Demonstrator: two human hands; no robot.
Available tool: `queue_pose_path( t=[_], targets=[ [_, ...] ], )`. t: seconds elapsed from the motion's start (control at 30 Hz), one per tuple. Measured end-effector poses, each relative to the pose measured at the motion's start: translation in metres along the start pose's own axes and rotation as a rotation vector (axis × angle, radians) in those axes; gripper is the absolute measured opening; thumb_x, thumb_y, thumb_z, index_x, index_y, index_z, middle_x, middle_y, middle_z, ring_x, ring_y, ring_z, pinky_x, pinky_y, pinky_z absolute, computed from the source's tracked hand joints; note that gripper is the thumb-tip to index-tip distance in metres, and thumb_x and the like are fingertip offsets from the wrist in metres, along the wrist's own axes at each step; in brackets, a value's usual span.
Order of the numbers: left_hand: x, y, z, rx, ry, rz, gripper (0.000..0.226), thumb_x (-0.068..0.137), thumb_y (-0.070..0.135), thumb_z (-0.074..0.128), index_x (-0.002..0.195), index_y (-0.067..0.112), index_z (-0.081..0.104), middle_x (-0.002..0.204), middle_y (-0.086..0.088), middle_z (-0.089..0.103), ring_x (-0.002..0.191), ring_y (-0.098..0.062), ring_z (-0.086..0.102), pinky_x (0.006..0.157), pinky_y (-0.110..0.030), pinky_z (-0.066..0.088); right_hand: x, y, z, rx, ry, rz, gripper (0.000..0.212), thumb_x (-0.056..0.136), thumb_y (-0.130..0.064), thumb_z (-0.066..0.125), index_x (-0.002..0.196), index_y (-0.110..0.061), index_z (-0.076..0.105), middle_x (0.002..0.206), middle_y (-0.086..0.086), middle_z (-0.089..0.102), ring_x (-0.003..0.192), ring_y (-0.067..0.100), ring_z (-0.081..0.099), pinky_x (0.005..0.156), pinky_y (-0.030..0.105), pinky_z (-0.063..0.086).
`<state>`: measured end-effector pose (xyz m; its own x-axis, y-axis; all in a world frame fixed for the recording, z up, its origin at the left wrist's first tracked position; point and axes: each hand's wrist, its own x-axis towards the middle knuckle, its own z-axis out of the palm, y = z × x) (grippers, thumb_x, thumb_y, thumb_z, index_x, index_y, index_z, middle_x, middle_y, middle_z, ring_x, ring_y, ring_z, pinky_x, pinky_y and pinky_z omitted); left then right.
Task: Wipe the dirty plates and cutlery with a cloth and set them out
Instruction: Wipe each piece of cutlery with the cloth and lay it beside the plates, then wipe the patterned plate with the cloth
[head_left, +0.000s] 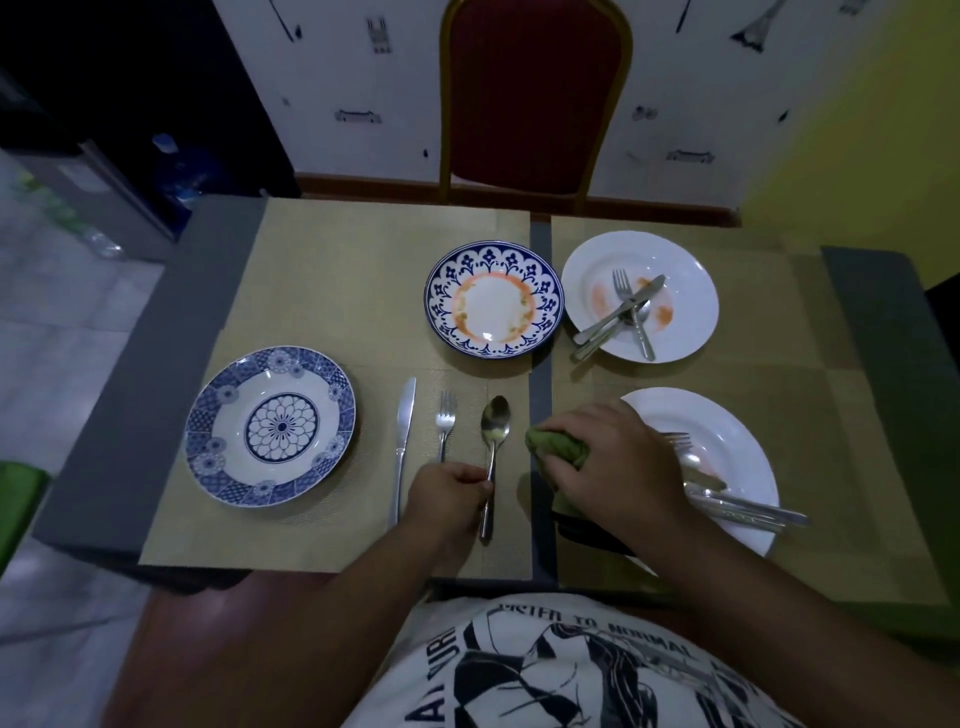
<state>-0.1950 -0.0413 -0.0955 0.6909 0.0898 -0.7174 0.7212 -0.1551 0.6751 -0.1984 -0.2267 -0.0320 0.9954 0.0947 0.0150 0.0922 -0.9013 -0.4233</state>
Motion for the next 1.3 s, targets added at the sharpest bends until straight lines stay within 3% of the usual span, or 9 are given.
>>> queue_pose_path(
  t=[0.23,0.33,0.43,0.53,0.63,0.73,1.0,1.13,1.3],
  targets=[
    [0.012,-0.009,-0.008,0.187,0.02,0.047,0.011,0.08,0.013,0.078,0.091,0.018,0.078,0.087,-0.007,0.077,0.088,-0.025,0.073,0.089,-0.046,0.059,0.001,0.002,0.003,-0.011,0.017,0.026,0.025,0.078,-0.043,0.068,0.102,-0.038,0.068,0.092,-0.018,0.065,0.09,0.009,0.05,0.066,0.031,0.047],
    [0.008,-0.005,-0.009,0.237,0.021,0.078,0.014,0.085,0.019,0.075,0.098,0.015,0.078,0.092,-0.003,0.076,0.092,-0.019,0.07,0.094,-0.04,0.057,0.003,0.003,0.005,-0.014,0.01,0.034,0.025,0.078,-0.044,0.067,0.102,-0.038,0.068,0.093,-0.018,0.065,0.091,0.009,0.051,0.066,0.031,0.047],
    [0.006,0.0,-0.012,0.187,0.013,0.085,0.016,0.092,0.018,0.064,0.091,0.009,0.077,0.082,-0.004,0.071,0.079,-0.018,0.066,0.081,-0.038,0.057,0.004,0.004,0.007,-0.002,0.003,0.05,0.025,0.078,-0.044,0.066,0.102,-0.038,0.068,0.092,-0.019,0.065,0.091,0.009,0.052,0.067,0.032,0.048],
    [0.01,0.013,-0.014,-0.171,-0.045,-0.077,0.022,0.094,0.011,0.059,0.075,0.003,0.068,0.067,-0.012,0.058,0.058,-0.021,0.052,0.057,-0.036,0.045,0.008,0.003,0.008,0.006,-0.008,0.055,0.025,0.079,-0.046,0.064,0.102,-0.039,0.067,0.093,-0.019,0.065,0.091,0.01,0.052,0.068,0.034,0.049],
    [0.027,0.036,-0.022,-0.427,-0.09,-0.164,0.018,0.098,0.018,0.05,0.087,0.007,0.059,0.072,-0.011,0.048,0.056,-0.016,0.044,0.053,-0.027,0.034,0.02,0.0,0.005,0.018,0.003,0.067,0.025,0.078,-0.046,0.064,0.102,-0.039,0.066,0.093,-0.019,0.065,0.092,0.01,0.053,0.068,0.033,0.05],
    [0.049,0.064,-0.036,-0.463,-0.072,-0.131,0.04,0.103,0.038,0.044,0.112,0.003,0.06,0.096,-0.017,0.067,0.08,-0.022,0.066,0.073,-0.03,0.055,0.04,-0.005,0.002,0.02,0.001,0.091,0.027,0.078,-0.046,0.065,0.105,-0.04,0.065,0.095,-0.017,0.064,0.094,0.011,0.053,0.069,0.033,0.05],
    [0.108,0.142,-0.061,-0.585,-0.178,-0.182,0.066,0.102,0.055,0.031,0.139,0.002,0.042,0.133,-0.02,0.059,0.124,-0.039,0.056,0.112,-0.054,0.037,0.103,-0.021,0.002,0.078,0.061,0.145,0.029,0.08,-0.046,0.068,0.107,-0.036,0.067,0.097,-0.015,0.066,0.095,0.008,0.053,0.069,0.031,0.051],
    [0.13,0.16,-0.065,-0.575,-0.291,-0.251,0.062,0.099,0.059,0.035,0.124,0.004,0.049,0.128,-0.023,0.06,0.122,-0.044,0.056,0.106,-0.058,0.043,0.125,-0.024,0.008,0.082,0.066,0.201,0.028,0.081,-0.046,0.067,0.108,-0.037,0.067,0.099,-0.015,0.066,0.096,0.008,0.051,0.07,0.033,0.051],
    [0.14,0.166,-0.062,-0.343,-0.211,-0.201,0.029,0.1,0.016,0.057,0.126,0.004,0.058,0.102,-0.016,0.072,0.089,-0.03,0.071,0.064,-0.043,0.063,0.136,-0.026,0.016,0.091,0.081,0.284,0.028,0.08,-0.047,0.068,0.107,-0.037,0.068,0.097,-0.015,0.066,0.097,0.009,0.053,0.072,0.038,0.054]
  ],
)
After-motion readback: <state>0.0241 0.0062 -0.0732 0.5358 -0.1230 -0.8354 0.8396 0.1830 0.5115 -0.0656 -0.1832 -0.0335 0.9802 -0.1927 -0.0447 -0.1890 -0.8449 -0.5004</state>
